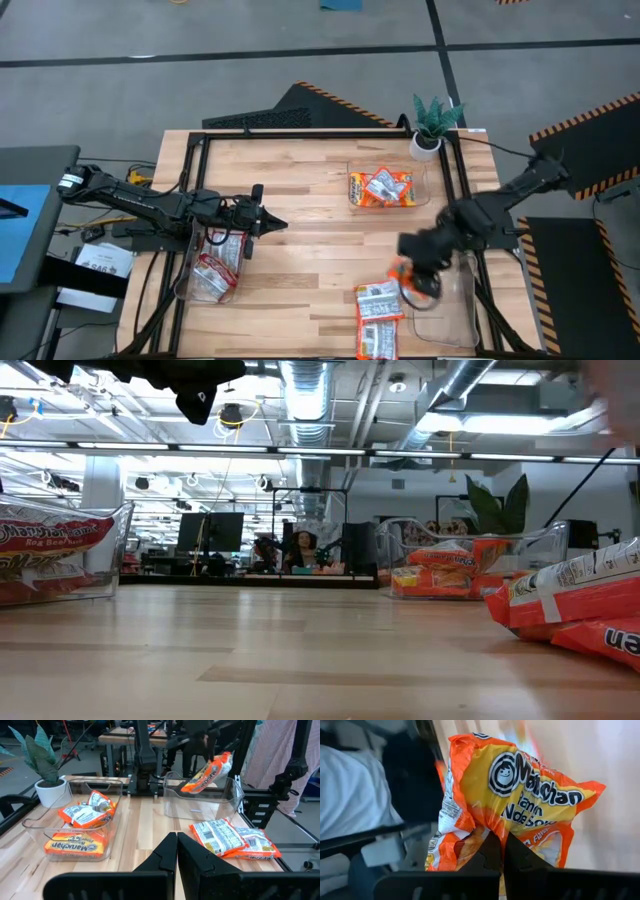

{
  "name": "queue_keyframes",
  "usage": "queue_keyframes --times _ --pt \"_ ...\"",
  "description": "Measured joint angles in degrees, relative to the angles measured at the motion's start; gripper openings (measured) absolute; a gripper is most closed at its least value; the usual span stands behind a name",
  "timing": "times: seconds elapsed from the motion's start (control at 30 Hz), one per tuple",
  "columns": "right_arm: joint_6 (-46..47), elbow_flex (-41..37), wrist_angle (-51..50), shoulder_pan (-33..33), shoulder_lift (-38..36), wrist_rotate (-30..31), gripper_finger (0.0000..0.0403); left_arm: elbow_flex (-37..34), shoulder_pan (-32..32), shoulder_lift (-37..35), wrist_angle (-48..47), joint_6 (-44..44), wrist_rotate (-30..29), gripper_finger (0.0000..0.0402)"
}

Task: Sort Maruchan noodles
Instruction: Put the orange noodle pack into the bottom right transparent bin

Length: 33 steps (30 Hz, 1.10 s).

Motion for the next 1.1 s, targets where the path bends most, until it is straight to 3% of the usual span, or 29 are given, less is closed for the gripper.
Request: queue_keyframes --times 0.27,0.53,0.83,1.1 --pt "22.63 0.00 -10.15 12.84 0.94 5.96 0.0031 0.00 -0.01 0.00 0.00 -0.01 0.00 0.0000" --pt "28.39 0.00 -17.61 13.14 2.25 7.98 0.0073 0.00 0.00 0.00 0.00 0.65 0.00 0.0000" --pt "23.29 0.00 -16.97 9.88 2.80 10.22 0.0093 0.00 -0.01 0.00 0.00 0.84 0.01 0.0000" --pt "2.64 0.00 7.46 6.77 2.84 25.74 0.0093 0.00 0.00 0.00 -0.02 0.51 0.00 0.0000"
